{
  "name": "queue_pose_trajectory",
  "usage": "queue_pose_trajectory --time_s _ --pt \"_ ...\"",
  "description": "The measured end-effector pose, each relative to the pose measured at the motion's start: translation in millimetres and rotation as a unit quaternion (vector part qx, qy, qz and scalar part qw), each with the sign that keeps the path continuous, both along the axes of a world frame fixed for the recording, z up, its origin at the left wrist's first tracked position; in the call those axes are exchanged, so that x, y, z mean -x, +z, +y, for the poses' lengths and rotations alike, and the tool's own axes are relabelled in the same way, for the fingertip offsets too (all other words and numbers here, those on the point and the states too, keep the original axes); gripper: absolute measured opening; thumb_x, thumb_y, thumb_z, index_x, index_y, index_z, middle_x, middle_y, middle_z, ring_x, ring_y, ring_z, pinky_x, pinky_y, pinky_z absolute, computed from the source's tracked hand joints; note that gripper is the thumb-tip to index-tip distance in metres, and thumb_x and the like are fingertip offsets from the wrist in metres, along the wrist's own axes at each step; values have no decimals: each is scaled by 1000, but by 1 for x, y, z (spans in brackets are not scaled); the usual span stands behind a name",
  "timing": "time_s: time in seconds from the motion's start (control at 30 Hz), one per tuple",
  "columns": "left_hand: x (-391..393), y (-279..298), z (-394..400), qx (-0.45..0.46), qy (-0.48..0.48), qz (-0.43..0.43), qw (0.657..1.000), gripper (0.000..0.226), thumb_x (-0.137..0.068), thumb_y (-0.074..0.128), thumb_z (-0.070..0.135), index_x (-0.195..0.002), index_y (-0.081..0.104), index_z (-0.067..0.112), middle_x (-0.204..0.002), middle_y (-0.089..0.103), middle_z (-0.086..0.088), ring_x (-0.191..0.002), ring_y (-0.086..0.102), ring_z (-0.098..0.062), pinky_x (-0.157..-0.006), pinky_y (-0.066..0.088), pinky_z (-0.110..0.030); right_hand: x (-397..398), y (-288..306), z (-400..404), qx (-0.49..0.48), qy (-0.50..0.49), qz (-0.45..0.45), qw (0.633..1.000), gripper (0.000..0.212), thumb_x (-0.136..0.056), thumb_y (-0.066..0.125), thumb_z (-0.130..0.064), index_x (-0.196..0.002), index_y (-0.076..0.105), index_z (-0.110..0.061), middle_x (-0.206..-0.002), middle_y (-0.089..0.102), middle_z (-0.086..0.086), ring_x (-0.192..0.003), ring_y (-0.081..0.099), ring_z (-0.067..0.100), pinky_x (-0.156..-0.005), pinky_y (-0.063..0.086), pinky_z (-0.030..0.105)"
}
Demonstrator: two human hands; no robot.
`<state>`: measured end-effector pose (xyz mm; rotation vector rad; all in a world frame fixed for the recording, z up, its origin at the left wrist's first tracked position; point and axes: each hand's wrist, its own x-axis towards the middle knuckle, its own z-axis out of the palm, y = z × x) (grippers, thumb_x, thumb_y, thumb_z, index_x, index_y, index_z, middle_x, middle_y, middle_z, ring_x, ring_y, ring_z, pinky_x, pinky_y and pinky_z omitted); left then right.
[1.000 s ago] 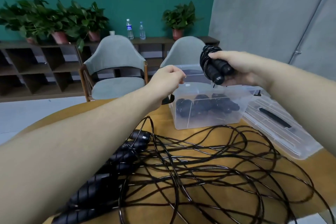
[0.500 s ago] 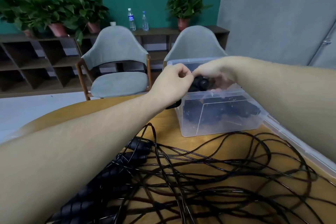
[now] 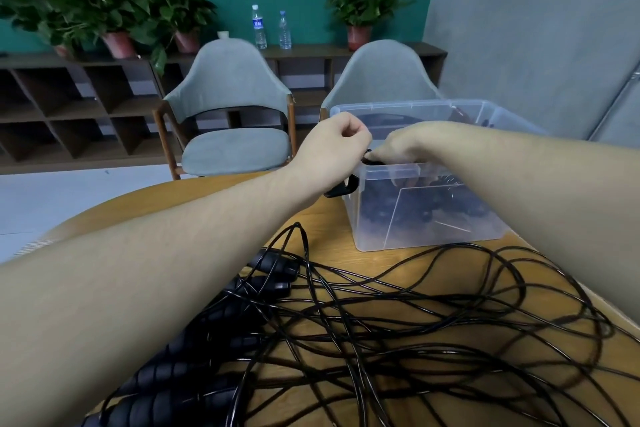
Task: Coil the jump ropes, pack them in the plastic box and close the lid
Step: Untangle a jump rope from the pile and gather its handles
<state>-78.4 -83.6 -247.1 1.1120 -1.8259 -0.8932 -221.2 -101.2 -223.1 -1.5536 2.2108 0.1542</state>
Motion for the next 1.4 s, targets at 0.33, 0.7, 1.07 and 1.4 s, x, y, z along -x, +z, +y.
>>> queue_pose_trajectory --time_s 0.33,0.7,1.07,1.4 --pt "-40 -5 44 -81 -7 -48 995 18 -98 53 26 -108 62 14 -89 59 2 -80 54 -15 -72 50 -31 -24 8 54 284 92 -61 953 19 -95 52 -32 -107 66 -29 -118 67 -4 -101 60 19 -90 50 34" --pt "-136 -19 114 -92 14 -105 990 15 -95 58 10 -98 57 25 -88 59 -1 -71 52 -16 -55 40 -27 -92 -3 143 322 203 -153 912 27 -92 62 -24 -119 62 -25 -91 58 -15 -89 58 9 -73 45 23" --pt "-247 -56 158 -46 30 -327 944 26 -89 69 22 -108 52 26 -117 55 2 -78 51 -14 -68 41 -30 -152 -37 193 204 343 -127 908 13 -93 62 -21 -104 62 -28 -99 64 -14 -89 58 7 -77 48 24" --pt "-278 -91 145 32 54 -476 877 55 -88 60 64 -133 49 33 -145 38 7 -130 41 -22 -103 42 -45 -191 -73 173 171 355 -109 913 21 -91 66 -28 -111 59 -28 -110 65 -9 -99 59 13 -85 52 32"
